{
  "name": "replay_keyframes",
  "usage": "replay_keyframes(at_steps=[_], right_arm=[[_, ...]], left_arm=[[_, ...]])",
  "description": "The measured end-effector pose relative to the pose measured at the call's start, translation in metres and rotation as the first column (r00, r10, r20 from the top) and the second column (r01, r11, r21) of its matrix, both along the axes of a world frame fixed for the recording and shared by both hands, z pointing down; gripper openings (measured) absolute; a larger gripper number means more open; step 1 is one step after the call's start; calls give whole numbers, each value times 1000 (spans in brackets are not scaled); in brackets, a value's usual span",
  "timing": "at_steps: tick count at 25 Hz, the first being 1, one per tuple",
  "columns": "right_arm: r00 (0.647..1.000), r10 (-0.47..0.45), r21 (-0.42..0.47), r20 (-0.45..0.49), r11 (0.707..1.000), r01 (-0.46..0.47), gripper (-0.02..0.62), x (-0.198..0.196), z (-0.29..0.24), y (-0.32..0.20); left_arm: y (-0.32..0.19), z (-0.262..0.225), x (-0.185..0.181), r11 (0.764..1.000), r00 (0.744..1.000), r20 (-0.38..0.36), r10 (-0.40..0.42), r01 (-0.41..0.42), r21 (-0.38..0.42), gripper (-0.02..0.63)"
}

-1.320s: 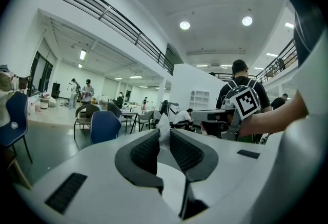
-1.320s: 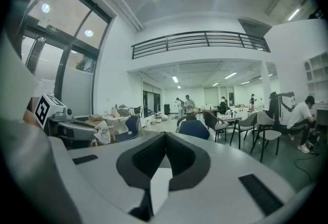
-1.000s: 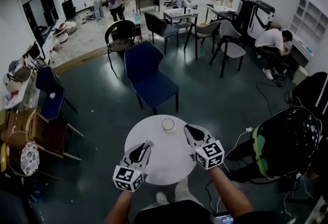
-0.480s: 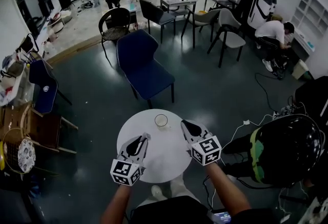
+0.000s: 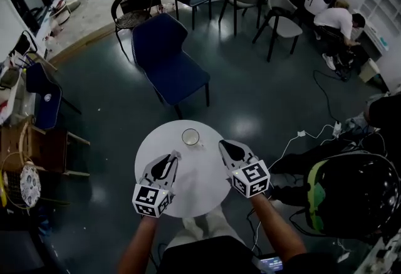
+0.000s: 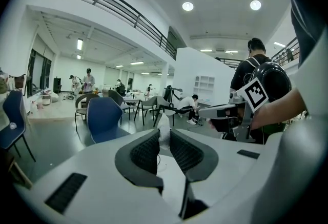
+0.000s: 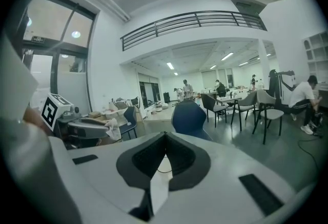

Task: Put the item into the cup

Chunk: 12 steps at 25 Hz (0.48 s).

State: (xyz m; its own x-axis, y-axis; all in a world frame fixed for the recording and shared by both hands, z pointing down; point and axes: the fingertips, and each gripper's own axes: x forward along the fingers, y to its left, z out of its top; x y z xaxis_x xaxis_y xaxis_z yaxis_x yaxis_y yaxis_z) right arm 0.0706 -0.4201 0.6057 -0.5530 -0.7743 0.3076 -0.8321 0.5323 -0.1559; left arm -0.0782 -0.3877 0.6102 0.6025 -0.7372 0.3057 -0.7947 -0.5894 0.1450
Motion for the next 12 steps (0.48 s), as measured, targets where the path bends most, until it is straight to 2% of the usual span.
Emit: replay_keyframes(at_steps=[6,12], right_arm=[[1000,5,-39,0,999,-5,17,21,29,-27],[1000,-1,-62,-1,998,1,17,33,43,-46]], left_arm=[[-36,29,21,999,1000,25,8,-7,-32,71],[-70,43,43,1000,998,54,29,-28,-13,71]])
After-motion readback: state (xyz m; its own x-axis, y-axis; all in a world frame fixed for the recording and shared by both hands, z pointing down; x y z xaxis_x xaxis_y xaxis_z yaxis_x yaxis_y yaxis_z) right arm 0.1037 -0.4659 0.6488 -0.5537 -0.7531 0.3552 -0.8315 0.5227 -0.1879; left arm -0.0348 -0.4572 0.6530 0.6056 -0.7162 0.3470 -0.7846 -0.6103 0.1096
